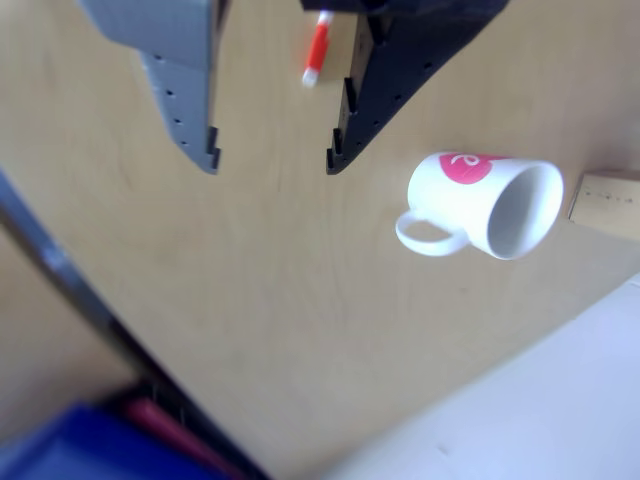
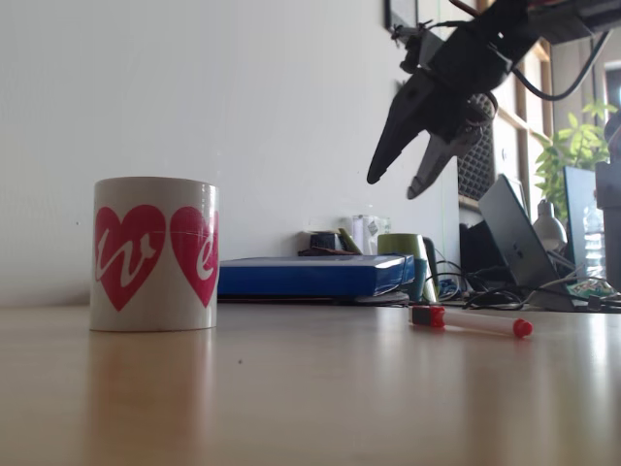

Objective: Grab the pen and place it in the cup.

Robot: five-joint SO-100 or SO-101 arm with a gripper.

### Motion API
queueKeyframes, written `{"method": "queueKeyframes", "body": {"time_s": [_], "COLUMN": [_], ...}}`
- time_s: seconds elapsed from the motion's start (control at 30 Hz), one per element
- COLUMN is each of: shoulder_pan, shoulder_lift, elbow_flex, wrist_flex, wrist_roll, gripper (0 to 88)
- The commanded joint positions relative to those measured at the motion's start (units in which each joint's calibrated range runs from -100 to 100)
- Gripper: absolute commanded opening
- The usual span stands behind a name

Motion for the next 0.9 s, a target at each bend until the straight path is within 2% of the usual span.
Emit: {"method": "queueKeyframes", "body": {"time_s": [0.0, 0.13, 0.23, 0.4, 0.7, 0.87], "shoulder_pan": [-0.52, -1.02, -1.1, -3.02, -14.28, -16.62], "shoulder_lift": [5.42, 12.72, 16.62, 22.1, 24.25, 30.56], "elbow_flex": [-10.88, -16.31, -16.22, -13.96, -14.32, -14.95], "wrist_flex": [14.04, 26.26, 29.96, 30.9, 30.04, 30.73], "wrist_roll": [-3.24, -4.34, -4.34, -4.39, -5.55, -6.23], "gripper": [31.0, 33.3, 33.6, 33.7, 33.9, 39.5]}}
